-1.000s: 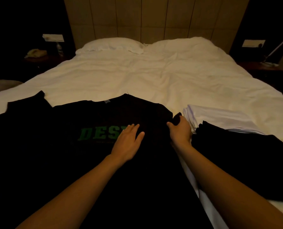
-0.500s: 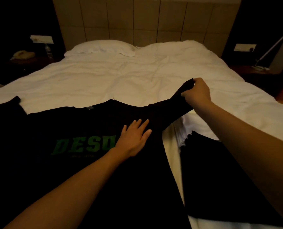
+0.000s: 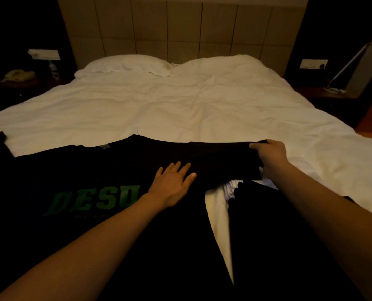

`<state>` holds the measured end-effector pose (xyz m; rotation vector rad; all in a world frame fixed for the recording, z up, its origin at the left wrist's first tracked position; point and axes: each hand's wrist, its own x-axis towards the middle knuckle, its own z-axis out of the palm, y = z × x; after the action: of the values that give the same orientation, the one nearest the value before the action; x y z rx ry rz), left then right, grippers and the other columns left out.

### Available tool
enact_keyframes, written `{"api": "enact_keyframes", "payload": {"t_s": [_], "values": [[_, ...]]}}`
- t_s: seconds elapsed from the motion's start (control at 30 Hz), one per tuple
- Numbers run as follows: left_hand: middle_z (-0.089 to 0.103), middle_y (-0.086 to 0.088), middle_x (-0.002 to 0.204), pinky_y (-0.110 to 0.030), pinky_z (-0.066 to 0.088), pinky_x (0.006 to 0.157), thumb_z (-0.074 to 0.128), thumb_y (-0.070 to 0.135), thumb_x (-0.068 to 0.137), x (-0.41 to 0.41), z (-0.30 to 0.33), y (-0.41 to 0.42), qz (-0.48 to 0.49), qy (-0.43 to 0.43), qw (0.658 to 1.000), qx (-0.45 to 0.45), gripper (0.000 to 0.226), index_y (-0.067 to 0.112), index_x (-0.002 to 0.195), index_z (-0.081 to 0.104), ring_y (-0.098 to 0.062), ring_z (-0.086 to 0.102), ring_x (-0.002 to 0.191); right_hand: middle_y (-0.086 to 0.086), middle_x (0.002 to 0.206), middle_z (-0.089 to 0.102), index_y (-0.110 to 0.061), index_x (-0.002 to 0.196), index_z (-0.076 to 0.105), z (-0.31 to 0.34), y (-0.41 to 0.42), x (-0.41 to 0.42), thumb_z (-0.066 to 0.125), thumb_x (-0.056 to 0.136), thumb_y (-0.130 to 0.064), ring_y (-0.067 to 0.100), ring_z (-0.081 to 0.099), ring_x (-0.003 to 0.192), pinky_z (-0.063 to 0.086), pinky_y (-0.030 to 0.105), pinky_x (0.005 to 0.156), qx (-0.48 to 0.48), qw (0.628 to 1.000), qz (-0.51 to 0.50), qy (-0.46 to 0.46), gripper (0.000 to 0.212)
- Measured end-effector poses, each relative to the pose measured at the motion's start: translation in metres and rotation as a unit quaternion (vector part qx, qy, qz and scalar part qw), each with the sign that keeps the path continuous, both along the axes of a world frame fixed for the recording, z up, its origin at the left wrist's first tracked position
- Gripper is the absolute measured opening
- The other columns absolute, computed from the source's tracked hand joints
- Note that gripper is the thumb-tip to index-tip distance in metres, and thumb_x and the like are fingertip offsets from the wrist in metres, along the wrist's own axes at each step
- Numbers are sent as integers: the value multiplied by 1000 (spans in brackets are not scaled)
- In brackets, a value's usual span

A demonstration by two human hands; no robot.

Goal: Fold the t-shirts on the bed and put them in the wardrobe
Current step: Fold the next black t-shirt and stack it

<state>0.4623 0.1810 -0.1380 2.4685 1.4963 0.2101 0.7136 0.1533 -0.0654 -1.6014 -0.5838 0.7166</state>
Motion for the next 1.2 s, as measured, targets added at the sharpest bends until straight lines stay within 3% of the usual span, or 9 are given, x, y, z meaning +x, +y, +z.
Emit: {"api": "enact_keyframes", "payload": {"t_s": [0.1, 0.27, 0.43, 0.57, 0.63, 0.7, 0.83, 1.07, 1.2], "values": [[12, -3, 164, -44, 2, 121, 16, 55, 102, 5, 0, 7, 2, -26, 1000, 4, 59, 31, 157, 11, -20, 4, 152, 14, 116, 58, 1, 135, 46, -1, 5, 0, 76, 82, -9, 35, 62, 102, 55, 45, 83, 11, 998, -13, 54, 62], [7, -2, 165, -44, -1, 122, 12, 55, 102, 8, -6, 14, 1, -7, 1000, 4, 58, 33, 156, 8, -19, 0, 152, 20, 106, 70, -3, 112, 66, -15, 18, 13, 79, 77, -13, 35, 69, 82, 56, 39, 53, -58, 988, 8, 144, 38], [1, -3, 165, -47, -4, 122, 10, 57, 102, 13, -12, 16, -3, 63, 998, 6, 60, 33, 156, 1, -22, -5, 152, 20, 102, 68, 1, 102, 68, 26, 13, -19, 73, 84, -6, 36, 68, 93, 57, 46, 86, 31, 999, 38, 20, 19], [19, -3, 162, -45, 5, 121, 17, 48, 105, 10, 1, 18, 9, -47, 998, -50, 56, 26, 156, 20, -21, 10, 150, 13, 73, 62, -5, 64, 59, 57, 18, -64, 72, 86, -9, 28, 65, 71, 55, 28, 56, 54, 994, 83, -49, 26], [46, 2, 144, -39, 24, 116, 24, 43, 106, 8, 18, 15, 78, -335, 922, -177, 50, 18, 144, 46, -16, 36, 139, 14, 75, 62, -4, 66, 56, 68, 23, -94, 68, 89, -9, 25, 63, 63, 49, 23, 43, 66, 992, 107, -26, 26], [57, -2, 133, -34, 37, 106, 25, 51, 104, 1, 33, 9, 119, -601, 734, -293, 57, 12, 132, 56, -19, 49, 129, 20, 90, 63, 0, 84, 58, 75, 26, -127, 63, 92, -9, 24, 65, 59, 51, 25, 42, 60, 984, 164, 42, 13], [66, -19, 124, -48, 41, 108, 31, 73, 91, -36, 42, -5, 142, -772, 492, -377, 75, 15, 125, 64, -37, 59, 120, 18, 97, 62, 4, 108, 55, 78, 18, -174, 56, 99, -25, 27, 67, 65, 59, 29, 57, 27, 953, 284, 99, 30], [65, -28, 117, -51, 46, 103, 47, 25, 102, -74, 37, -10, 283, -711, 494, -413, 36, 3, 127, 59, -42, 63, 110, 11, 77, 64, -7, 71, 63, 13, -5, -193, 56, 83, -28, 26, 58, 70, 43, 33, 65, -22, 988, 142, -56, 25], [62, -19, 124, -51, 52, 96, 50, 13, 101, -90, 33, -2, 309, -707, 542, -334, 35, 11, 136, 51, -36, 63, 107, 9, 108, 67, -10, 115, 65, -34, -40, -191, 51, 96, -25, 27, 61, 99, 43, 30, 73, -87, 967, 100, -219, 28]]}}
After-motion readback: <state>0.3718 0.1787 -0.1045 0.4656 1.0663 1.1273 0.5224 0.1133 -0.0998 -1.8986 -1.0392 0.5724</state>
